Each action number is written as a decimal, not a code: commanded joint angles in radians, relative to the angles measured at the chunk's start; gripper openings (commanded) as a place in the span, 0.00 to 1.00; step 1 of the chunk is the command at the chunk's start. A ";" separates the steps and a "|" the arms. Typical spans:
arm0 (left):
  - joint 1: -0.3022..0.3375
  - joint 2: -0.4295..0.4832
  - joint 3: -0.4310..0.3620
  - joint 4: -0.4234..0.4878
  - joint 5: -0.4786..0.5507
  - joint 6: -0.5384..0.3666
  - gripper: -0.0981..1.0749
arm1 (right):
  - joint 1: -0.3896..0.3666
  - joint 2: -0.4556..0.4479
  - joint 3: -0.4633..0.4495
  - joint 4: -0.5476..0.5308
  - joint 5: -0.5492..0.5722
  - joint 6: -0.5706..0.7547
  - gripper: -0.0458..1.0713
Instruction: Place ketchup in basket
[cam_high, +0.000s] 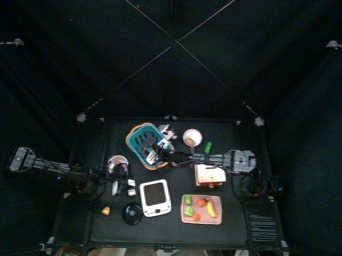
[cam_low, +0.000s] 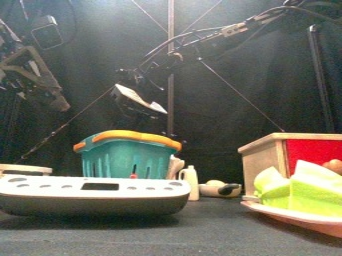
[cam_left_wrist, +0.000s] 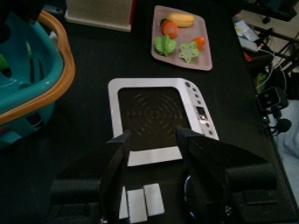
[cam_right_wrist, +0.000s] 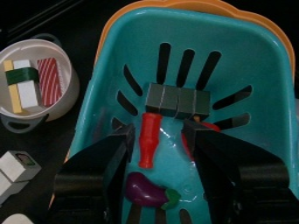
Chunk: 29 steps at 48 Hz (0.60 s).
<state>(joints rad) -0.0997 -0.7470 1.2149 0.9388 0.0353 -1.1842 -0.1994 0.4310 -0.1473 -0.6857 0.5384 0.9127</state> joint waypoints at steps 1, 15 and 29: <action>0.003 0.000 -0.012 0.000 -0.005 0.002 0.79 | -0.002 -0.028 -0.023 -0.002 0.008 -0.002 0.79; 0.003 0.002 -0.011 0.000 -0.005 0.002 0.79 | 0.009 -0.028 -0.031 -0.002 0.066 -0.006 0.79; 0.003 0.002 -0.003 -0.002 -0.011 0.002 0.79 | 0.058 -0.084 0.008 -0.002 0.072 0.002 0.79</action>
<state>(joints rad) -0.0997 -0.7470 1.2257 0.9373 0.0307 -1.1858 -0.1595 0.4280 -0.1411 -0.6857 0.6136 0.9112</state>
